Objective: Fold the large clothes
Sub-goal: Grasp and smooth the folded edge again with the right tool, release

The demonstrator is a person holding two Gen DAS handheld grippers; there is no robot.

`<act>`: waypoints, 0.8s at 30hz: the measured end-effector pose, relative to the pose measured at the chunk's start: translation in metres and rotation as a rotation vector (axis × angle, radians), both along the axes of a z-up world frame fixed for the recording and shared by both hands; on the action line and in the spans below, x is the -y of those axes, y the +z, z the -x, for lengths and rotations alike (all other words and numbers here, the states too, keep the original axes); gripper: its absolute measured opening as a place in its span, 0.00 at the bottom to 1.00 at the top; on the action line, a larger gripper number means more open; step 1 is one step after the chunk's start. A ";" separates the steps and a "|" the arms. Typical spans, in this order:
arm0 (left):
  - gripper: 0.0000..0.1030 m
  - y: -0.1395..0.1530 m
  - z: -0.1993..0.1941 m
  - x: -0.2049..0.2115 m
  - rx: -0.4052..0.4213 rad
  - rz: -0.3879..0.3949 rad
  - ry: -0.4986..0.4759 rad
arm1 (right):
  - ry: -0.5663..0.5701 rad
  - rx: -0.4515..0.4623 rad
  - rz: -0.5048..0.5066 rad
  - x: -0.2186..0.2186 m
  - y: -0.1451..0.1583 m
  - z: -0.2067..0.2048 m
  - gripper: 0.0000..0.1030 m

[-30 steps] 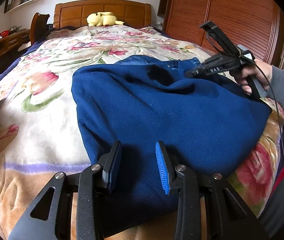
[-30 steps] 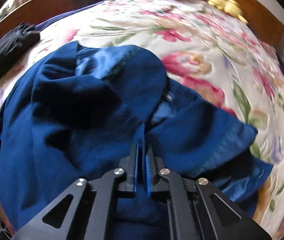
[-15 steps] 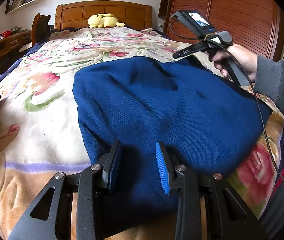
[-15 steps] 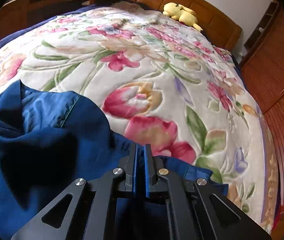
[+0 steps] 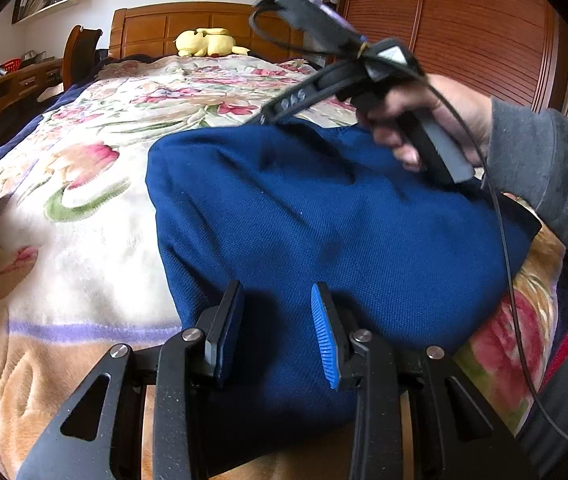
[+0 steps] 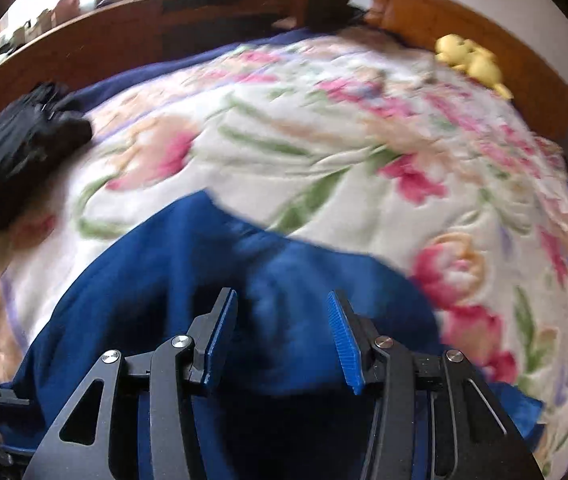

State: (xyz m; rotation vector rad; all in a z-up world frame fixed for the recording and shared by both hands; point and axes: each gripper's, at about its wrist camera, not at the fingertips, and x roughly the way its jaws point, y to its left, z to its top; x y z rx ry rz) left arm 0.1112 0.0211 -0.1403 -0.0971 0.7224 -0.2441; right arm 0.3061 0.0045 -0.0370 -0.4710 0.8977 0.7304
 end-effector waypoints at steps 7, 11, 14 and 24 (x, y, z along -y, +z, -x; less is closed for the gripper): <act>0.35 0.000 -0.001 0.000 -0.001 0.003 -0.002 | 0.054 -0.074 0.031 -0.008 -0.024 -0.005 0.47; 0.35 -0.001 -0.002 -0.001 -0.003 0.005 -0.002 | 0.052 -0.075 0.048 -0.013 -0.031 -0.017 0.47; 0.35 -0.002 -0.003 -0.001 -0.004 0.006 -0.003 | 0.050 -0.095 0.039 -0.015 -0.037 -0.022 0.47; 0.35 -0.002 -0.002 -0.001 -0.003 0.006 -0.003 | 0.131 0.070 0.051 -0.025 -0.014 -0.005 0.08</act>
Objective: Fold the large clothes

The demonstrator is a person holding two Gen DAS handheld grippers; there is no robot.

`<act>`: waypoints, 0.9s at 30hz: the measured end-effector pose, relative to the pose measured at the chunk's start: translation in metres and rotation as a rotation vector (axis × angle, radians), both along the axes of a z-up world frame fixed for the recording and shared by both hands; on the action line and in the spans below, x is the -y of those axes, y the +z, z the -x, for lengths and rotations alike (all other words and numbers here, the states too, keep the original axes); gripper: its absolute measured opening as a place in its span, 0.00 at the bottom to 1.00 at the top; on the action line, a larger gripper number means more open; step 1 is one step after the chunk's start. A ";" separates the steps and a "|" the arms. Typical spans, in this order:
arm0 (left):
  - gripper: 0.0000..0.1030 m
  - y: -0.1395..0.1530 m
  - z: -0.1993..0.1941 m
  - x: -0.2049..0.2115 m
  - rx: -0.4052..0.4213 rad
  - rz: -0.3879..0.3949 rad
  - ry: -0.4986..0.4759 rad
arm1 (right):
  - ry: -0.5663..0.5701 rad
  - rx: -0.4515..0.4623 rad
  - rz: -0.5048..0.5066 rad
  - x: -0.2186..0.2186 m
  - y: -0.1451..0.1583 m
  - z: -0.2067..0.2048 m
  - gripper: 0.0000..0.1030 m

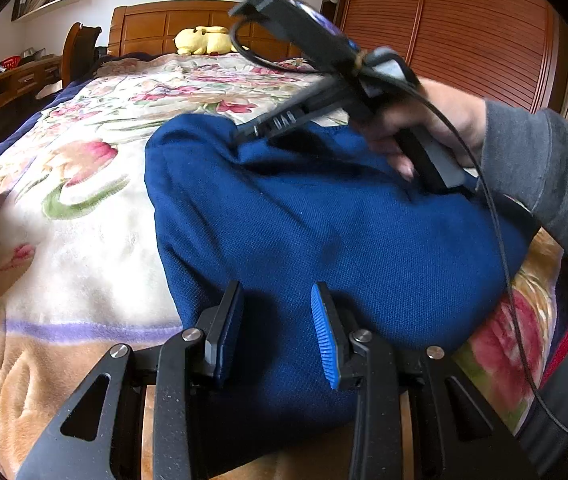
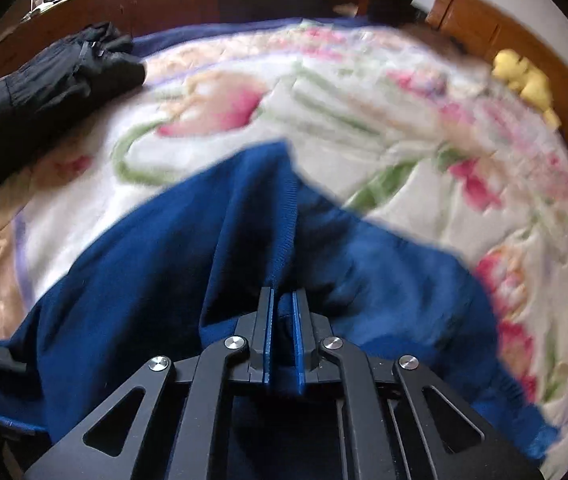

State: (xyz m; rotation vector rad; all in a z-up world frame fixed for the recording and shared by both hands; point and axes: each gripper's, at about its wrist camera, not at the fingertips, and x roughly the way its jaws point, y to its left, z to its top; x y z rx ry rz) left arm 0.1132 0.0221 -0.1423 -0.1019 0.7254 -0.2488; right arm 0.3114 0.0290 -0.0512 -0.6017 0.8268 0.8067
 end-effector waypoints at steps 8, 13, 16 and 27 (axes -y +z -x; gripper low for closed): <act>0.35 -0.002 -0.001 -0.002 -0.001 0.009 -0.002 | -0.158 0.142 -0.019 -0.020 0.018 -0.022 0.22; 0.35 -0.003 -0.001 -0.003 0.001 0.004 -0.002 | -0.173 0.107 -0.046 0.007 0.030 -0.022 0.53; 0.35 -0.003 -0.001 -0.003 0.001 0.004 -0.002 | -0.218 0.122 -0.039 0.049 0.044 -0.024 0.57; 0.35 -0.003 -0.001 -0.003 0.000 0.003 -0.001 | -0.649 0.049 0.068 0.273 0.010 -0.059 0.57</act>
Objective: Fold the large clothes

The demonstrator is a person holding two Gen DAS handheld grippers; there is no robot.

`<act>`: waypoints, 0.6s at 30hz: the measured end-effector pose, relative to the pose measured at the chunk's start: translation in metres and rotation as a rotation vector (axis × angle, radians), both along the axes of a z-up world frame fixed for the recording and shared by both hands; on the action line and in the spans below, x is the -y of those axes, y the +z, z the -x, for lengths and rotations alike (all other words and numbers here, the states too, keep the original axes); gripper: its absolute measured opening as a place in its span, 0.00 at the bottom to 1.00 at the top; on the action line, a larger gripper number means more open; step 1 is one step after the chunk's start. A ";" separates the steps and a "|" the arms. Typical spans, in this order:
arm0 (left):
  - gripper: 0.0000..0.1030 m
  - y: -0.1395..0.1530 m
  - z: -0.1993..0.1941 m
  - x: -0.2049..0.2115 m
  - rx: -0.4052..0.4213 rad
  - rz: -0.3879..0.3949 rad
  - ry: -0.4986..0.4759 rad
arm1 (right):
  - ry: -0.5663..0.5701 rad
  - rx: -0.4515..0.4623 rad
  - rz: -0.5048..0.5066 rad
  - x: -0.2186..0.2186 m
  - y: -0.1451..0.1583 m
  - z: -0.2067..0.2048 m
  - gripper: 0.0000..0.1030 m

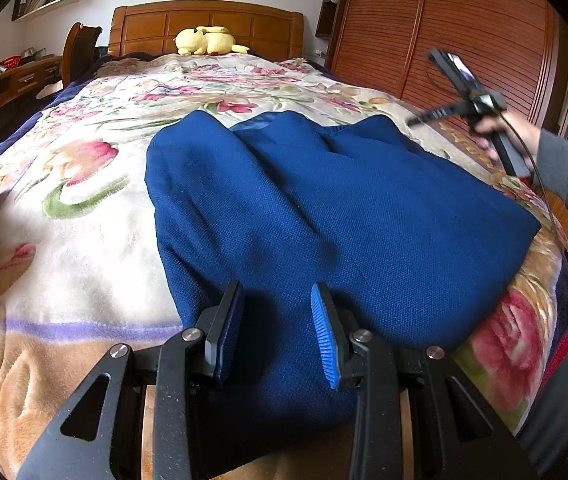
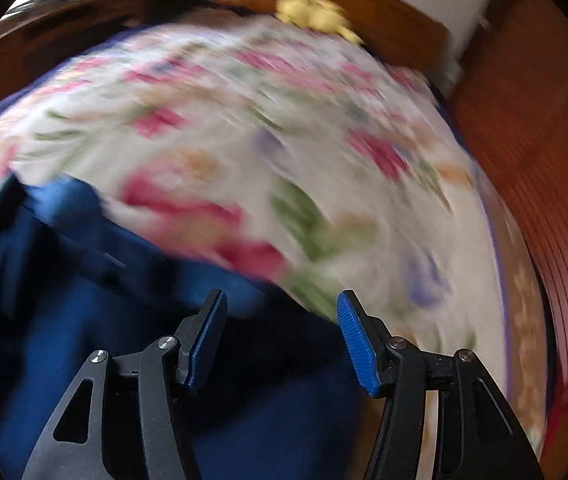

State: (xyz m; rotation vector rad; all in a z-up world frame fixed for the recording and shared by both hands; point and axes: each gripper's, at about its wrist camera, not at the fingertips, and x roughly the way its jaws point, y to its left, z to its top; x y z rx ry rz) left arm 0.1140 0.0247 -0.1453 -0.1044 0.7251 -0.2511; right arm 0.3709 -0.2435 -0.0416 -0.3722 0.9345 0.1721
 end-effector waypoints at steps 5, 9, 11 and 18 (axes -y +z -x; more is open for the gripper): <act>0.35 0.000 0.002 -0.001 -0.001 -0.004 0.001 | -0.113 -0.096 -0.104 0.050 -0.032 -0.013 0.57; 0.35 0.000 0.001 0.000 -0.004 -0.009 0.001 | -0.131 -0.147 -0.165 0.058 -0.050 -0.030 0.57; 0.35 0.000 0.000 0.001 -0.007 -0.010 0.001 | -0.167 -0.175 -0.185 0.061 -0.056 -0.040 0.57; 0.35 0.001 -0.001 0.001 -0.009 -0.010 0.001 | -0.053 -0.115 -0.155 0.027 -0.057 -0.053 0.07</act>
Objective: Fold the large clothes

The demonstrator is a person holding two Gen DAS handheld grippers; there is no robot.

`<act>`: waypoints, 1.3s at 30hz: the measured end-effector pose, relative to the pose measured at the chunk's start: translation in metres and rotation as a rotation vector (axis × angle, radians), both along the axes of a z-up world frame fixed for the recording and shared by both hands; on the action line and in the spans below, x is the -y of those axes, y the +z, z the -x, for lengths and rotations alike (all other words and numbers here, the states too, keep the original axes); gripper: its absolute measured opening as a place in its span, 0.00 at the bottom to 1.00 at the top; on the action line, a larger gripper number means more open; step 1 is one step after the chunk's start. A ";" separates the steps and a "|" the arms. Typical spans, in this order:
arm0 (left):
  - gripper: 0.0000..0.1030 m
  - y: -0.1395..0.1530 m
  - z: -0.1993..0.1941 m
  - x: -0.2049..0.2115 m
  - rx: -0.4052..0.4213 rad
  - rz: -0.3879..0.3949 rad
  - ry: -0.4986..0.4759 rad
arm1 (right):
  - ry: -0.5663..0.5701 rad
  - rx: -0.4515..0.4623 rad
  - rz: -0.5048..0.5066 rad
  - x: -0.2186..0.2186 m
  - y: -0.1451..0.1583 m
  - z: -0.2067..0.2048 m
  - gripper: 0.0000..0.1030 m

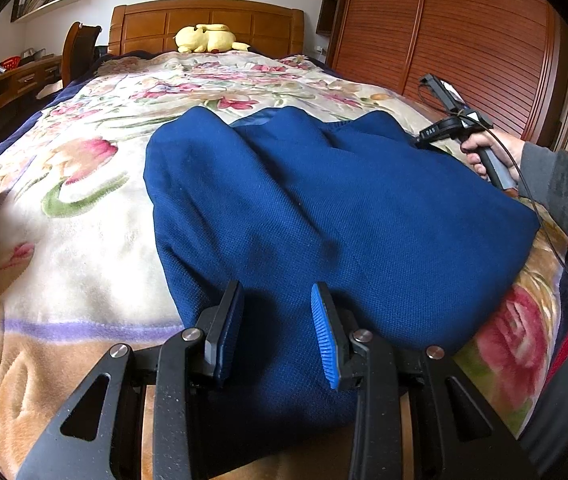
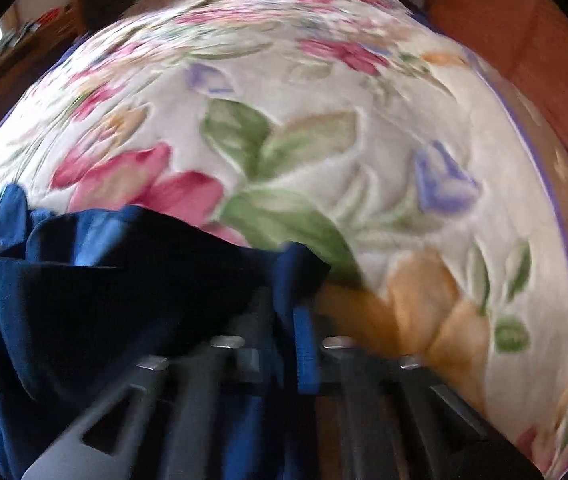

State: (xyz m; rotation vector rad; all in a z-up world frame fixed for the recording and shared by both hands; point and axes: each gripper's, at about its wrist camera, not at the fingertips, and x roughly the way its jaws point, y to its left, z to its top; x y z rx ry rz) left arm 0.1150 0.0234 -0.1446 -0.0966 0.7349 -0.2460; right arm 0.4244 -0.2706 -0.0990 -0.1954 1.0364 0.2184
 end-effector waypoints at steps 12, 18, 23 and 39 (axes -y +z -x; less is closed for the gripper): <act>0.35 0.000 -0.001 0.001 -0.001 -0.001 -0.001 | -0.181 0.107 0.092 0.025 0.007 -0.004 0.05; 0.35 0.000 -0.001 0.001 -0.001 -0.001 -0.001 | -0.111 0.173 0.133 -0.005 0.033 0.026 0.43; 0.35 0.001 0.000 0.001 -0.001 -0.003 0.000 | 0.100 0.155 0.020 -0.056 0.039 0.071 0.43; 0.35 0.001 0.000 0.001 -0.001 -0.005 0.000 | 0.224 0.019 0.068 -0.155 -0.017 0.041 0.03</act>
